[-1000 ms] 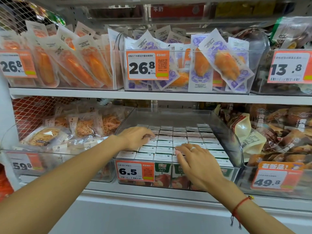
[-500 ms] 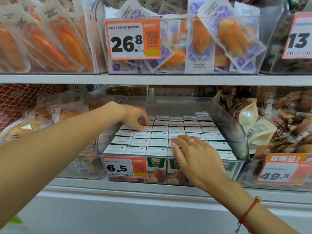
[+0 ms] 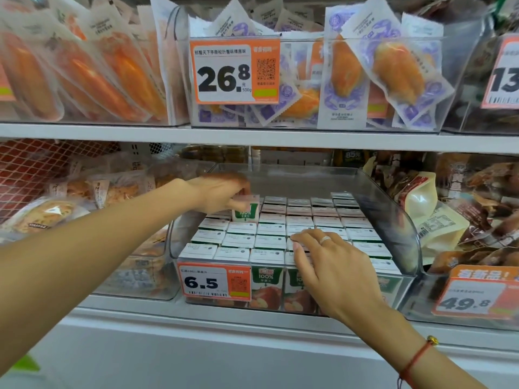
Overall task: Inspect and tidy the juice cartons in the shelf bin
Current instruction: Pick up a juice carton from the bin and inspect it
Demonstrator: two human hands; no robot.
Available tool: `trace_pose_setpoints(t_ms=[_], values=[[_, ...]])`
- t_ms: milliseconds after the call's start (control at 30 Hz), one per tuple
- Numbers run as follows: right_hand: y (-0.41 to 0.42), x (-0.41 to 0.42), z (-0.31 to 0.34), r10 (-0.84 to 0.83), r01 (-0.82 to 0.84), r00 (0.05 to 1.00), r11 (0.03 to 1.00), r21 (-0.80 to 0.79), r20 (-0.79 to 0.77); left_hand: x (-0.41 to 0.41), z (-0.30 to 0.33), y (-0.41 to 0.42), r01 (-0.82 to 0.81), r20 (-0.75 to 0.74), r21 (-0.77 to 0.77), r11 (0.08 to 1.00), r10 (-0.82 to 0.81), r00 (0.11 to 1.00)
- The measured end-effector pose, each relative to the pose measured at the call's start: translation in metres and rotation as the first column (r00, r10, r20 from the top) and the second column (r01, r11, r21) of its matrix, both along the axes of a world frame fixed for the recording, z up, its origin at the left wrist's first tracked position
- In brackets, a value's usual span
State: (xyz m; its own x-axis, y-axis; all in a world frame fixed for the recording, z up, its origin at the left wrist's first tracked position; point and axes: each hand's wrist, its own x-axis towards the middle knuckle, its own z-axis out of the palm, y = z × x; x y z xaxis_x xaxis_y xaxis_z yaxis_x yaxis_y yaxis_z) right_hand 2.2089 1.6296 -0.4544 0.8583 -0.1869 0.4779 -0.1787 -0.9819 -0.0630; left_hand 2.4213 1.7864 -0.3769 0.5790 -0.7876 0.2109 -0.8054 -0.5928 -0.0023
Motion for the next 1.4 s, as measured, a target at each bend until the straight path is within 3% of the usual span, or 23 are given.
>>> trace_pose_setpoints(t_ms=[167,233,300,400,467,600,700,767,833,867,967,1033,1300,1400], values=[[0.0,0.0,0.0,-0.006,0.006,1.0,1.0,-0.022,-0.001,-0.013,0.003,0.017,-0.056,0.044,-0.195,0.979,0.066,0.997],[-0.001,-0.001,-0.001,-0.009,0.009,1.0,0.999,-0.04,0.009,-0.025,0.004,0.021,-0.088,0.014,-0.359,0.929,0.1,0.995],[-0.001,-0.001,0.0,-0.002,0.004,1.0,0.999,-0.05,0.023,-0.045,0.004,0.025,-0.082,-0.052,-0.596,0.799,0.063,0.997],[-0.001,-0.002,0.0,0.006,-0.006,1.0,0.998,-0.061,-0.001,-0.082,0.0,0.031,-0.259,-0.357,-0.826,0.5,-0.109,0.928],[-0.001,-0.003,0.001,0.011,-0.013,0.999,0.998,-0.056,-0.037,-0.109,-0.008,0.038,-0.443,-0.543,-0.802,0.401,-0.18,0.82],[0.001,-0.004,0.01,0.054,-0.045,0.991,0.996,0.08,-0.119,-0.158,-0.025,0.059,-0.68,-0.752,-0.657,0.325,-0.228,0.618],[0.023,-0.012,0.025,0.134,-0.128,0.991,0.955,0.269,-0.003,-0.188,-0.03,0.071,-0.775,-0.821,-0.565,0.284,-0.29,0.492],[0.049,-0.024,0.037,0.22,-0.21,0.974,0.801,0.561,0.052,-0.206,-0.032,0.076,-0.802,-0.832,-0.529,0.278,-0.358,0.425],[0.075,-0.039,0.047,0.331,-0.222,0.942,0.481,0.848,0.058,-0.221,-0.034,0.08,-0.807,-0.822,-0.521,0.277,-0.416,0.388],[0.084,-0.046,0.048,0.383,-0.207,0.923,0.379,0.902,0.05,-0.226,-0.035,0.081,-0.805,-0.816,-0.527,0.273,-0.428,0.388],[0.099,-0.062,0.042,0.5,-0.252,0.864,0.328,0.91,0.059,-0.231,-0.041,0.086,-0.783,-0.799,-0.561,0.267,-0.422,0.429],[0.099,-0.065,0.035,0.475,-0.244,0.877,0.316,0.917,0.07,-0.23,-0.043,0.088,-0.773,-0.799,-0.567,0.285,-0.419,0.431],[0.089,-0.056,0.023,0.339,-0.172,0.936,0.212,0.962,0.093,-0.213,-0.053,0.102,-0.627,-0.815,-0.572,0.529,-0.455,0.359],[0.086,-0.052,0.021,0.338,-0.151,0.938,0.19,0.97,0.08,-0.211,-0.058,0.106,-0.6,-0.801,-0.594,0.536,-0.463,0.38]])
